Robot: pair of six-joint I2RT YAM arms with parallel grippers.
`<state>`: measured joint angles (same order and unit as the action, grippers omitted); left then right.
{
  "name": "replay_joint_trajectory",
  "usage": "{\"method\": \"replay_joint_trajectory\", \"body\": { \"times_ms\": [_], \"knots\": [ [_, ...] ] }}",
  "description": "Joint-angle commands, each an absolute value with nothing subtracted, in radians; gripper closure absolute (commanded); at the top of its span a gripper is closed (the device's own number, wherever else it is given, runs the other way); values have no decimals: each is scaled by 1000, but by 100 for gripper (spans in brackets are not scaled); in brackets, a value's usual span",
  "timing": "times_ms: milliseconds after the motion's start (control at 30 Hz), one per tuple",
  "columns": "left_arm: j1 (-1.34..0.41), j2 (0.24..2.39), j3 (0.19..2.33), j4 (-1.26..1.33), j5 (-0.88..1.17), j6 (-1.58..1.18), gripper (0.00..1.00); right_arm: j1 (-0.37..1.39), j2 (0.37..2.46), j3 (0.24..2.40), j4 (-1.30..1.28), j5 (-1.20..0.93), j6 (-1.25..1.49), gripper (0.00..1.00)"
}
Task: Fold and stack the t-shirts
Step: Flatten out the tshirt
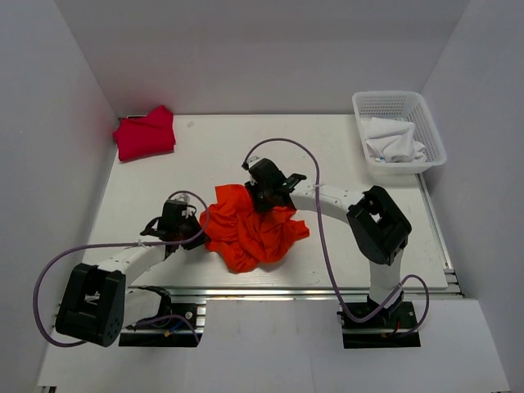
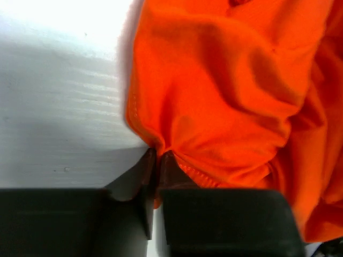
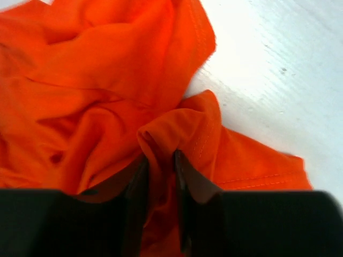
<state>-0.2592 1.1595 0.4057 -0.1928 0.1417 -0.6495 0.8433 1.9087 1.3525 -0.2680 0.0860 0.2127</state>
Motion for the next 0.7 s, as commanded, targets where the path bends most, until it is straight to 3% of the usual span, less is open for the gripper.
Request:
{"method": "replay_joint_trajectory", "body": {
  "times_ms": [0, 33, 67, 367, 667],
  "knots": [
    [-264, 1183, 405, -144, 161, -646, 94, 845, 1901, 1388, -262, 187, 265, 74],
    [-264, 1183, 417, -159, 152, -637, 100, 844, 1890, 1379, -252, 205, 271, 92],
    [-264, 1172, 431, -169, 143, -627, 100, 844, 1882, 1378, -247, 266, 278, 100],
    [-264, 1022, 707, -254, -105, -502, 100, 795, 1611, 1319, -183, 593, 262, 100],
    [-264, 953, 938, -310, -288, -425, 100, 710, 1346, 1261, -88, 765, 158, 100]
  ]
}}
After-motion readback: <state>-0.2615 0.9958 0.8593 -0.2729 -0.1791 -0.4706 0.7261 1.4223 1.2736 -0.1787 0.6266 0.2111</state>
